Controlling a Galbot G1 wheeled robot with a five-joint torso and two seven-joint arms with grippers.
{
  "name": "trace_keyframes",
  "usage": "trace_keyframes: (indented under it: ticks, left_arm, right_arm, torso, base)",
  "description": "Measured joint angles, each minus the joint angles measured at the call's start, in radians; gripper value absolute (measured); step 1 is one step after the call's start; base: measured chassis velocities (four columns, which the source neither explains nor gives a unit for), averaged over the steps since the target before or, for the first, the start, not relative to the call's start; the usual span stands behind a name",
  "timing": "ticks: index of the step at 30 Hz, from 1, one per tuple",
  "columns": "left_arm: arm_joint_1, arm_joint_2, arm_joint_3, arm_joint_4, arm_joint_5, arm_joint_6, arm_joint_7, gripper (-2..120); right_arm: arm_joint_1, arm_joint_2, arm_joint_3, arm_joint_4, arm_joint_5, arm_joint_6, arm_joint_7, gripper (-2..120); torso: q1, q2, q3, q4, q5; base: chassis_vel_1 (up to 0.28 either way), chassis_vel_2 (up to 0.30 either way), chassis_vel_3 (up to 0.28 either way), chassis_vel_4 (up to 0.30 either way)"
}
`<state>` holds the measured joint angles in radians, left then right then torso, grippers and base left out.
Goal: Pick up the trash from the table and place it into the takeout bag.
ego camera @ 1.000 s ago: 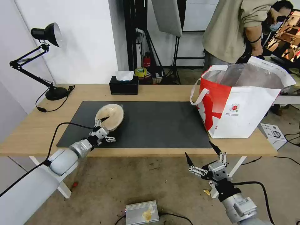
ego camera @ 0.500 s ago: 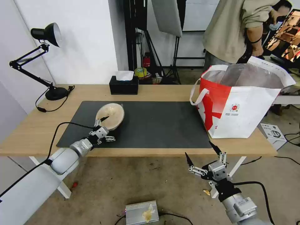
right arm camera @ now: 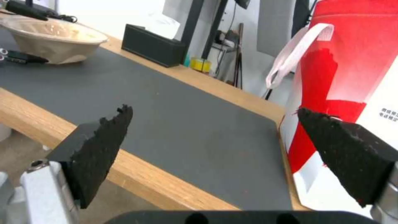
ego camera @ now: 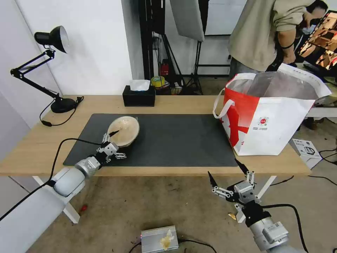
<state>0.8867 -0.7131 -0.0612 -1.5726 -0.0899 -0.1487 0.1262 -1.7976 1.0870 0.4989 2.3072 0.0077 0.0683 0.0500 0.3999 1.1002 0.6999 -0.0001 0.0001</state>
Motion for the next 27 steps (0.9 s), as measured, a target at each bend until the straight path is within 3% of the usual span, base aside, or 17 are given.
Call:
trace_keyframes:
  ticks: [4, 7, 27]
  left_arm:
    - [-0.007, -0.003, 0.005, 0.008, 0.004, 0.0, 0.0, 91]
    - [-0.009, -0.006, 0.006, 0.019, 0.007, -0.01, 0.001, 75]
    - [-0.012, -0.011, 0.012, 0.034, 0.008, -0.014, 0.003, 7]
  right_arm:
    - [0.0, 0.0, 0.0, 0.0, 0.0, 0.0, 0.0, 100]
    - [0.0, 0.0, 0.0, 0.0, 0.0, 0.0, 0.0, 100]
    - [0.0, 0.0, 0.0, 0.0, 0.0, 0.0, 0.0, 100]
  torso:
    - [0.0, 0.0, 0.0, 0.0001, 0.0]
    - [0.0, 0.0, 0.0, 0.0, -0.0003]
    - [0.0, 0.0, 0.0, 0.0001, 0.0]
  base:
    - [0.0, 0.0, 0.0, 0.0]
    - [0.0, 0.0, 0.0, 0.0]
    - [0.0, 0.0, 0.0, 0.0]
